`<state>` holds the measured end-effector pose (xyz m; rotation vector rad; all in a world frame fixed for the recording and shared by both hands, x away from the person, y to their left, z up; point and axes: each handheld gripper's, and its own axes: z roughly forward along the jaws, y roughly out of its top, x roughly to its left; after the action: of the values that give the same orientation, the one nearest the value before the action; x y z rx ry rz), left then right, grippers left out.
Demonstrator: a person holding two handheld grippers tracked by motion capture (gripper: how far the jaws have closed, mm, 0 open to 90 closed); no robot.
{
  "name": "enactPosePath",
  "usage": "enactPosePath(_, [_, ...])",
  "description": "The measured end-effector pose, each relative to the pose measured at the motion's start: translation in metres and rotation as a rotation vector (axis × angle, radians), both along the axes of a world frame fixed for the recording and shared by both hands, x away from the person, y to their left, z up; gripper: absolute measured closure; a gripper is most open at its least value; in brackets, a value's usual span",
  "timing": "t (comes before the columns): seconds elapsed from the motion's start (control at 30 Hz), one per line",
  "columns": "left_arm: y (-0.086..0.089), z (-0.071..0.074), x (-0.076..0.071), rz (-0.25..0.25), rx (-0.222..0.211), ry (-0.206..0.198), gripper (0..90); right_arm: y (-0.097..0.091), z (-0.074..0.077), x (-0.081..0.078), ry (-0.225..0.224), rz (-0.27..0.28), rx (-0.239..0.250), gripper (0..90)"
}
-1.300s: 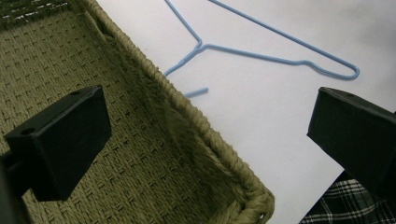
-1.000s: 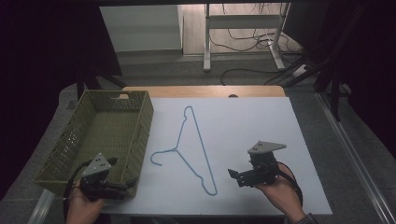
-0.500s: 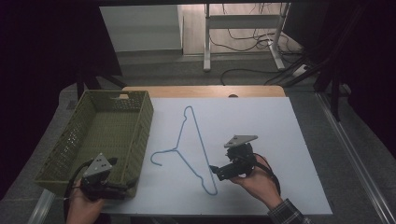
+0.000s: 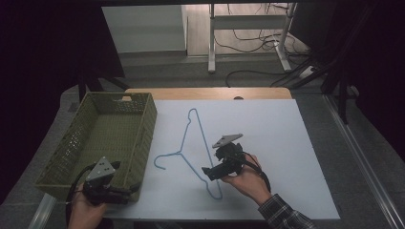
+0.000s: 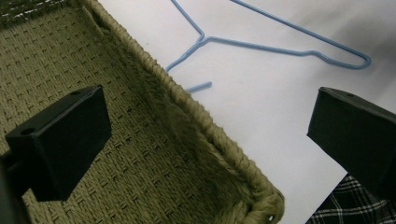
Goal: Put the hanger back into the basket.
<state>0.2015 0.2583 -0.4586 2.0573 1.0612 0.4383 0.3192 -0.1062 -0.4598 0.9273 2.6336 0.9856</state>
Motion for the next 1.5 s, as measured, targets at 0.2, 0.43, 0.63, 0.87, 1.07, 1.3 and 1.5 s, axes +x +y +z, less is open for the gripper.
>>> enactPosePath(0.2, [0.000,0.000,0.001,-0.003,-0.008,0.009,0.0,0.013,-0.003,0.007,0.009,0.016,-0.006,1.3])
enactPosePath(0.43, [-0.001,0.000,0.001,-0.008,-0.007,0.011,0.0,0.029,-0.007,0.012,0.016,0.037,-0.018,2.0])
enactPosePath(0.63, [-0.002,0.000,0.000,-0.008,-0.014,0.008,0.0,0.042,-0.011,0.014,-0.019,0.042,-0.051,10.4])
enactPosePath(0.87, [-0.003,0.000,0.001,-0.013,-0.010,0.007,0.0,0.052,-0.020,0.017,-0.012,0.059,-0.051,29.7])
enactPosePath(1.07, [-0.004,0.000,0.001,-0.016,-0.008,0.006,0.0,0.060,-0.032,0.019,0.025,0.072,-0.066,47.1])
enactPosePath(1.3, [-0.005,-0.001,0.001,-0.018,-0.007,0.006,0.0,0.068,-0.047,0.020,0.053,0.067,-0.074,66.7])
enactPosePath(1.5, [-0.005,-0.001,0.001,-0.020,-0.006,0.006,0.0,0.072,-0.054,0.021,0.049,0.062,-0.077,73.5])
